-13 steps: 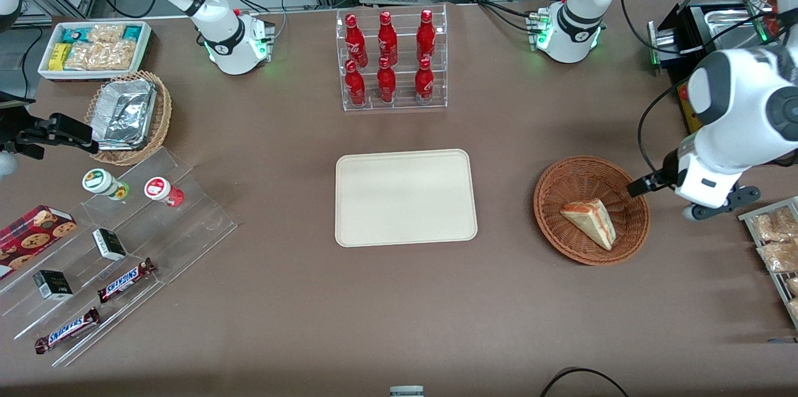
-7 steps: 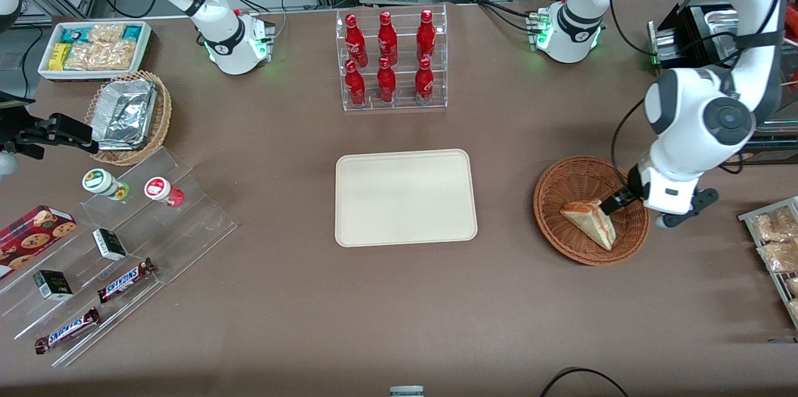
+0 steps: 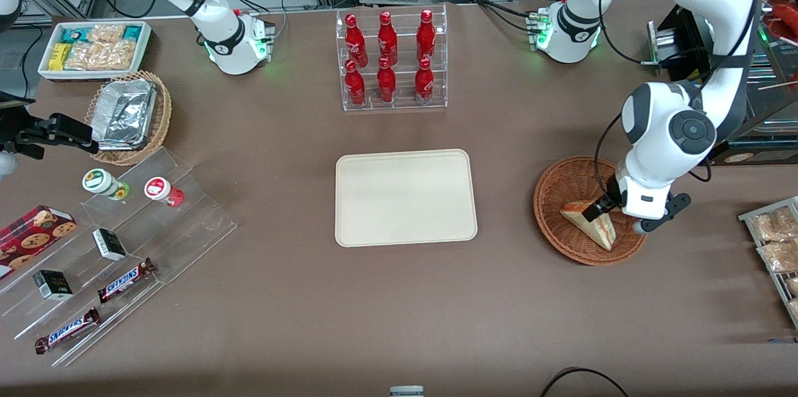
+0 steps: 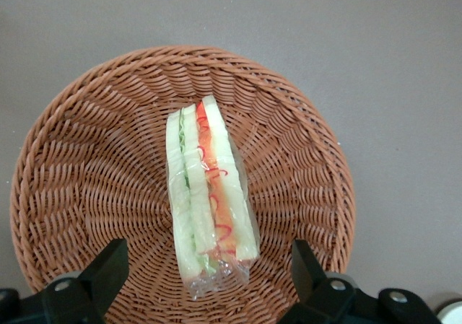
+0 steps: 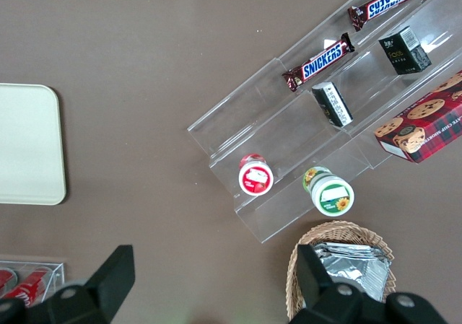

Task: Place sandwich from basket to tray
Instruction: 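Close the left gripper on the sandwich's crust edge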

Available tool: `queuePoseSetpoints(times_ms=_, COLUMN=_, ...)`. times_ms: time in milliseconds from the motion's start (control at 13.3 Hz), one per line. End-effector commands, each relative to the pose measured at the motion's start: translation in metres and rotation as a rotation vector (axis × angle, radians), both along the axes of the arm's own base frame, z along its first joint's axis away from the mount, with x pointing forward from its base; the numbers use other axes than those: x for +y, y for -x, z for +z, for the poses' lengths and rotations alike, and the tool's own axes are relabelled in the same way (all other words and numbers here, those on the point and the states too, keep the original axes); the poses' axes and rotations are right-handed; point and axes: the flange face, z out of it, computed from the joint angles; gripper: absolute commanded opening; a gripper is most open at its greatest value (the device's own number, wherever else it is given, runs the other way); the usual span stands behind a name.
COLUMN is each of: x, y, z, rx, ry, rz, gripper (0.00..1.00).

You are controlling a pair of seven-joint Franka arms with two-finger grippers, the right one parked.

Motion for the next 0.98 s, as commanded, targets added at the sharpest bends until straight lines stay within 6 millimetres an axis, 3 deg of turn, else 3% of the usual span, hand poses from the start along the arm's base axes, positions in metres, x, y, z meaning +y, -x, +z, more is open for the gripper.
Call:
queuePoseSetpoints(times_ms=0, x=0.000, y=-0.001, z=-0.017, rx=-0.007, ry=-0.001, rz=0.017, gripper=1.00)
queuePoseSetpoints(times_ms=301, x=0.000, y=-0.004, z=-0.035, rx=-0.009, ry=0.000, rz=0.018, gripper=0.99)
queuePoseSetpoints(times_ms=376, x=0.000, y=-0.004, z=-0.037, rx=-0.010, ry=0.001, rz=0.018, gripper=0.95)
queuePoseSetpoints(times_ms=451, x=0.001, y=-0.003, z=-0.038, rx=-0.009, ry=0.001, rz=0.019, gripper=0.78)
queuePoseSetpoints(times_ms=602, x=0.001, y=-0.003, z=-0.038, rx=-0.003, ry=0.000, rz=0.015, gripper=0.16)
queuePoseSetpoints(times_ms=677, x=0.002, y=-0.002, z=-0.037, rx=0.000, ry=-0.001, rz=0.007, gripper=0.00)
queuePoseSetpoints(times_ms=902, x=0.003, y=-0.002, z=-0.032, rx=0.019, ry=-0.005, rz=0.003, gripper=0.00)
